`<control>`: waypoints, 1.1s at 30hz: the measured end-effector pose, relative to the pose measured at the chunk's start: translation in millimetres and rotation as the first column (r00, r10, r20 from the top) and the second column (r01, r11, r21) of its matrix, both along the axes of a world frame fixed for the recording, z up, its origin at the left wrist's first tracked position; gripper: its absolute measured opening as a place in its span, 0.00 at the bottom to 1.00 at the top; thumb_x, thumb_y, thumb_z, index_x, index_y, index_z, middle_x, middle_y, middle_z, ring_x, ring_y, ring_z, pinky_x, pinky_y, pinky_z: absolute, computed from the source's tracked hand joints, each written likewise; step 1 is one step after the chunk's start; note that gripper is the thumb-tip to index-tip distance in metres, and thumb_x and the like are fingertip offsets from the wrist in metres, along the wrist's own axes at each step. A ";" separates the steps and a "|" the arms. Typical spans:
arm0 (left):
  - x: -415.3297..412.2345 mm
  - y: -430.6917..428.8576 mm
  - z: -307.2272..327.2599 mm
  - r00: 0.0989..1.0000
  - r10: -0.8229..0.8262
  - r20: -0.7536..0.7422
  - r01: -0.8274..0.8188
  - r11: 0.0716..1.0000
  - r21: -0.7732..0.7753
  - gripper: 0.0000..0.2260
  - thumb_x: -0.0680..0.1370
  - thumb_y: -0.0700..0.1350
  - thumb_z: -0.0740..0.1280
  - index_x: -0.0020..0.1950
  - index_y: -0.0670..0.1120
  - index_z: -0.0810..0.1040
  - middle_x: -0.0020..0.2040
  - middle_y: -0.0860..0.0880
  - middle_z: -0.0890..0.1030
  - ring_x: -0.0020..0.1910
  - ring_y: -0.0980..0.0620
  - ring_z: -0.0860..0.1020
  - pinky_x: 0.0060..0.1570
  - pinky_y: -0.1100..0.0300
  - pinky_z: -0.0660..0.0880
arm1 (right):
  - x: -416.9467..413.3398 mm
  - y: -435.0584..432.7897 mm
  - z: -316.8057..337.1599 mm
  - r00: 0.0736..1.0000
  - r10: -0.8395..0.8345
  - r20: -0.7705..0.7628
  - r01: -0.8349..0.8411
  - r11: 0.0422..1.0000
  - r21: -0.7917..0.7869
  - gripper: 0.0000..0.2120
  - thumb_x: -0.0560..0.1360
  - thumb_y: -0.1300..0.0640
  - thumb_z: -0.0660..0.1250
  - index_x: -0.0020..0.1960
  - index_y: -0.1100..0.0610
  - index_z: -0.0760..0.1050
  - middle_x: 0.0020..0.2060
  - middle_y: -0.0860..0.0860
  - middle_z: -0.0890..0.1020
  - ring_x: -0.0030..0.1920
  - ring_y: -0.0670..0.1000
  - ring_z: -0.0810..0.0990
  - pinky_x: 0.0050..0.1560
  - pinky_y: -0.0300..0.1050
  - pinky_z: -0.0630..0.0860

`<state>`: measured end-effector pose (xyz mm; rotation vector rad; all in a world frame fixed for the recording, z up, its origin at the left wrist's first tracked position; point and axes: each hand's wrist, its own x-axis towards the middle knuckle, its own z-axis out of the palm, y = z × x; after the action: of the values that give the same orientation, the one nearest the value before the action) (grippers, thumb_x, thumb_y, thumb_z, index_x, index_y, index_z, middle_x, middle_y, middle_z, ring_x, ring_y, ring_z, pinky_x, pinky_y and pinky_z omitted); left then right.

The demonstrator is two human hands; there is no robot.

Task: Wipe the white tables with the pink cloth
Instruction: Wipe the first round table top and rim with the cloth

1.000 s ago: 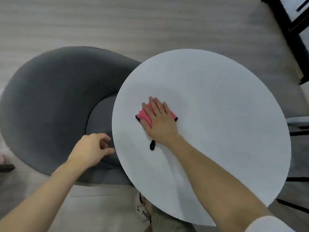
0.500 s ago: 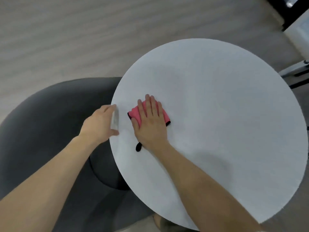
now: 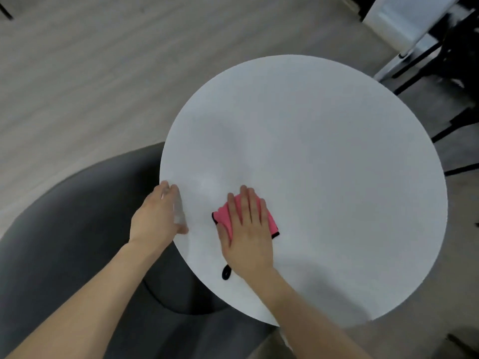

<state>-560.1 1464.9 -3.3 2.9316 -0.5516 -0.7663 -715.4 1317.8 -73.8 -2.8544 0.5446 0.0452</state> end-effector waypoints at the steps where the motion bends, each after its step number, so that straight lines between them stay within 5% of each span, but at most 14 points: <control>1: 1.8 2.1 -2.3 1.000 -0.010 0.008 0.010 1.000 -0.005 0.51 0.69 0.52 0.86 0.85 0.50 0.61 0.86 0.51 0.58 0.79 0.45 0.69 0.64 0.45 0.80 | 2.8 14.1 -0.6 0.999 0.038 0.000 -0.038 0.999 0.018 0.32 0.89 0.41 0.50 0.88 0.56 0.54 0.88 0.58 0.50 0.88 0.59 0.44 0.86 0.63 0.50; 6: 6.5 -0.4 0.0 0.995 -0.076 0.061 0.078 0.997 -0.021 0.46 0.67 0.56 0.87 0.79 0.47 0.70 0.79 0.46 0.68 0.75 0.42 0.72 0.66 0.43 0.78 | -72.5 -4.9 1.4 0.973 0.223 0.062 -0.223 0.975 -0.006 0.31 0.88 0.38 0.56 0.87 0.50 0.60 0.88 0.51 0.54 0.88 0.53 0.49 0.86 0.60 0.52; 9: -5.0 7.8 3.8 0.964 -0.203 0.170 0.210 0.977 -0.025 0.40 0.71 0.57 0.83 0.78 0.47 0.72 0.77 0.43 0.72 0.76 0.40 0.70 0.72 0.42 0.73 | -151.1 -48.3 1.8 0.981 -0.194 0.006 0.193 0.976 -0.105 0.33 0.88 0.36 0.50 0.88 0.49 0.55 0.88 0.51 0.51 0.88 0.52 0.46 0.86 0.62 0.51; 11: -25.4 24.7 1.1 0.918 -0.305 0.253 0.333 0.940 -0.077 0.37 0.74 0.53 0.81 0.80 0.47 0.72 0.78 0.44 0.71 0.75 0.40 0.71 0.73 0.43 0.72 | -164.8 -52.8 -0.1 0.843 -0.538 -0.007 0.534 0.839 -0.106 0.34 0.87 0.36 0.44 0.88 0.52 0.52 0.88 0.55 0.52 0.88 0.56 0.47 0.86 0.63 0.50; 13: -59.6 37.6 -4.1 0.867 -0.410 0.282 0.463 0.872 -0.157 0.31 0.77 0.48 0.78 0.79 0.48 0.73 0.77 0.45 0.72 0.74 0.42 0.72 0.72 0.45 0.72 | -138.9 -25.4 -3.4 0.720 -0.694 0.009 0.691 0.716 -0.098 0.36 0.86 0.37 0.43 0.88 0.56 0.54 0.87 0.61 0.54 0.87 0.61 0.50 0.85 0.65 0.50; 15: -95.1 40.8 -7.4 0.837 -0.474 0.272 0.537 0.808 -0.244 0.26 0.80 0.45 0.74 0.78 0.47 0.75 0.76 0.46 0.73 0.74 0.42 0.72 0.71 0.46 0.72 | -106.9 13.1 -3.1 0.778 -0.628 0.011 0.627 0.774 -0.087 0.36 0.87 0.37 0.43 0.88 0.56 0.54 0.87 0.61 0.53 0.87 0.61 0.50 0.86 0.64 0.48; 18: -130.6 38.0 -18.5 0.795 -0.533 0.291 0.603 0.746 -0.281 0.22 0.80 0.38 0.70 0.75 0.43 0.78 0.72 0.42 0.78 0.70 0.38 0.77 0.68 0.43 0.75 | -110.3 40.2 -1.0 0.969 -0.247 -0.013 0.245 0.967 -0.064 0.33 0.88 0.36 0.46 0.88 0.51 0.53 0.88 0.54 0.50 0.88 0.55 0.45 0.86 0.60 0.46; 21: -145.9 32.7 -27.8 0.782 -0.521 0.343 0.615 0.737 -0.281 0.19 0.81 0.37 0.67 0.73 0.41 0.79 0.69 0.42 0.80 0.65 0.38 0.79 0.64 0.43 0.77 | -162.3 2.9 8.0 0.996 -0.079 -0.048 0.076 0.995 -0.061 0.34 0.87 0.32 0.47 0.88 0.45 0.52 0.88 0.48 0.49 0.88 0.49 0.43 0.86 0.58 0.47; 24: -158.7 20.5 -33.6 0.785 -0.502 0.363 0.605 0.746 -0.278 0.17 0.83 0.43 0.66 0.73 0.43 0.78 0.70 0.45 0.80 0.65 0.41 0.78 0.66 0.46 0.75 | -218.9 -72.1 8.7 0.937 -0.344 -0.057 0.338 0.937 -0.084 0.36 0.85 0.30 0.44 0.88 0.47 0.51 0.88 0.51 0.49 0.88 0.51 0.44 0.86 0.60 0.47; 26: -170.3 6.8 -37.6 0.796 -0.490 0.356 0.590 0.758 -0.277 0.18 0.84 0.46 0.67 0.73 0.44 0.78 0.71 0.45 0.79 0.67 0.41 0.77 0.69 0.46 0.74 | -232.9 -105.9 6.8 0.818 -0.574 -0.044 0.570 0.818 -0.078 0.39 0.84 0.31 0.39 0.89 0.50 0.50 0.88 0.55 0.50 0.88 0.56 0.45 0.86 0.62 0.47; 28: -185.8 -14.0 -41.5 0.805 -0.464 0.370 0.574 0.765 -0.291 0.17 0.83 0.44 0.68 0.72 0.44 0.78 0.69 0.45 0.79 0.66 0.40 0.78 0.68 0.45 0.75 | -213.1 -102.1 7.4 0.756 -0.655 -0.016 0.651 0.754 -0.093 0.40 0.83 0.33 0.37 0.89 0.54 0.49 0.88 0.59 0.49 0.88 0.59 0.46 0.86 0.62 0.45; 29: -195.9 -26.1 -43.3 0.813 -0.448 0.373 0.564 0.765 -0.310 0.17 0.82 0.41 0.68 0.71 0.43 0.79 0.68 0.44 0.80 0.64 0.39 0.79 0.66 0.44 0.75 | -203.0 -92.2 7.6 0.817 -0.576 -0.016 0.572 0.814 -0.102 0.39 0.84 0.34 0.38 0.89 0.54 0.50 0.88 0.59 0.49 0.88 0.59 0.45 0.86 0.62 0.45; 31: -218.9 -51.5 -45.1 0.832 -0.410 0.375 0.537 0.765 -0.355 0.18 0.80 0.36 0.65 0.70 0.42 0.80 0.66 0.43 0.81 0.61 0.39 0.79 0.63 0.43 0.77 | -203.3 -75.6 4.8 0.987 -0.157 -0.025 0.153 0.983 -0.103 0.35 0.87 0.35 0.43 0.89 0.52 0.51 0.88 0.56 0.49 0.88 0.56 0.44 0.86 0.59 0.44; 33: -240.9 -76.8 -41.7 0.846 -0.371 0.383 0.508 0.781 -0.364 0.21 0.79 0.38 0.62 0.71 0.42 0.80 0.67 0.43 0.81 0.63 0.39 0.79 0.64 0.44 0.77 | -227.2 -100.8 10.3 0.974 0.224 -0.036 -0.226 0.970 -0.090 0.34 0.87 0.33 0.46 0.89 0.48 0.50 0.88 0.50 0.48 0.88 0.51 0.42 0.87 0.56 0.42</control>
<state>-801.0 1388.1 -44.9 2.4901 -1.2919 -0.1648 -942.6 1217.1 -63.5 -2.9975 0.2303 0.0982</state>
